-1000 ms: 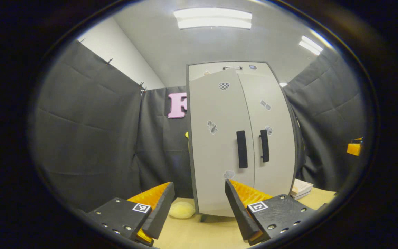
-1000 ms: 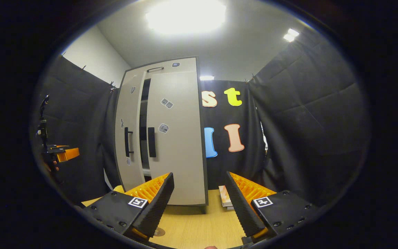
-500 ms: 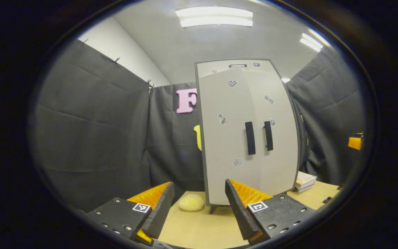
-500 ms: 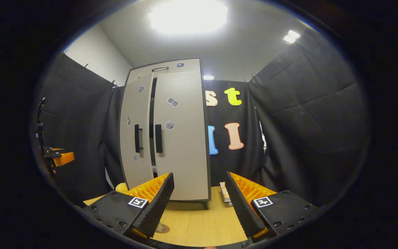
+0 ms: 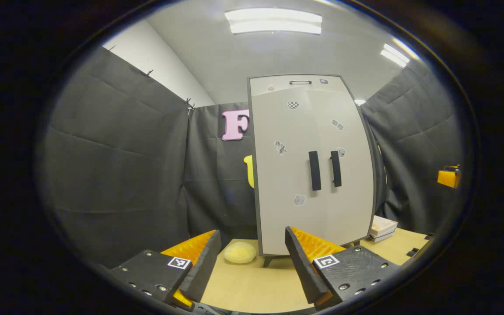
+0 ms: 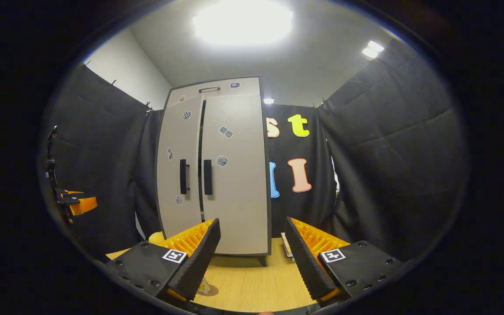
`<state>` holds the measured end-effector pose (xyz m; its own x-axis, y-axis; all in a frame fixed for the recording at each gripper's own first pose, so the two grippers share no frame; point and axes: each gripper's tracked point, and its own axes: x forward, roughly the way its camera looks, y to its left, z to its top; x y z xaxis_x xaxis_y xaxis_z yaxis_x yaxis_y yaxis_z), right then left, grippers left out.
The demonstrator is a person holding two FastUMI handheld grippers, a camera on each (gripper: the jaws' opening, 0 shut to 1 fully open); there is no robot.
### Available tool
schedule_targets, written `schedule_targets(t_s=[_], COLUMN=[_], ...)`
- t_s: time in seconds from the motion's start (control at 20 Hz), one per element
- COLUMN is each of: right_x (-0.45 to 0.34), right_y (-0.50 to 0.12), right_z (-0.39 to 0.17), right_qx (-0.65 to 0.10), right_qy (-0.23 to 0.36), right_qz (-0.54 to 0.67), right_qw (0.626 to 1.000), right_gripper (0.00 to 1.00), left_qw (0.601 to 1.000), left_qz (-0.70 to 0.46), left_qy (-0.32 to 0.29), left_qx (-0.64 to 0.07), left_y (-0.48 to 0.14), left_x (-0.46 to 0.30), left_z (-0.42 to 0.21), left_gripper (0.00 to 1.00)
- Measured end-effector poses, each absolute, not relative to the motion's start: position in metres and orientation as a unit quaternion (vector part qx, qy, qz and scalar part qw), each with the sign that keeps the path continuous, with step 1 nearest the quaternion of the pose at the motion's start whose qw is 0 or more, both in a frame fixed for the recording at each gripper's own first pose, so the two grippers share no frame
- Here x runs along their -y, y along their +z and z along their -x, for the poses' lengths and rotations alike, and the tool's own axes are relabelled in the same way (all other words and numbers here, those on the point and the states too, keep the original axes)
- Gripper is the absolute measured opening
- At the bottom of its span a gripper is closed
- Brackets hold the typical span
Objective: Grasp the bottle in the cabinet with the left hand and place it on the coaster, then close the right door with the right hand and the left door with the left hand.
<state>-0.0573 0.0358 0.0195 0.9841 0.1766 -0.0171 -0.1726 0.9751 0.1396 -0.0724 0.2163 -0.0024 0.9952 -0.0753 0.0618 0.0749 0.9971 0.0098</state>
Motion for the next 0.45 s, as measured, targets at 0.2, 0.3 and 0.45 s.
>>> schedule_targets(t_s=[0.2, 0.3, 0.45], right_x=[-0.038, -0.0384, -0.0363], right_y=[0.0247, 0.0253, 0.0257], right_z=[0.0564, 0.0555, 0.0554], right_qx=[-0.007, -0.005, -0.005], right_qy=[0.088, 0.088, 0.087], right_qz=[-0.06, -0.062, -0.063], right_qw=[0.994, 0.994, 0.994], right_gripper=[0.98, 0.95, 0.95], left_qw=[0.999, 0.999, 0.999], left_qz=[0.003, 0.003, 0.001], left_qy=[-0.035, -0.035, -0.033], left_qx=[0.028, 0.029, 0.032], left_y=[-0.0047, -0.004, -0.002], left_x=[-0.2209, -0.2222, -0.2225], left_z=[0.0717, 0.0728, 0.0724], left_gripper=[0.86, 0.86, 0.86])
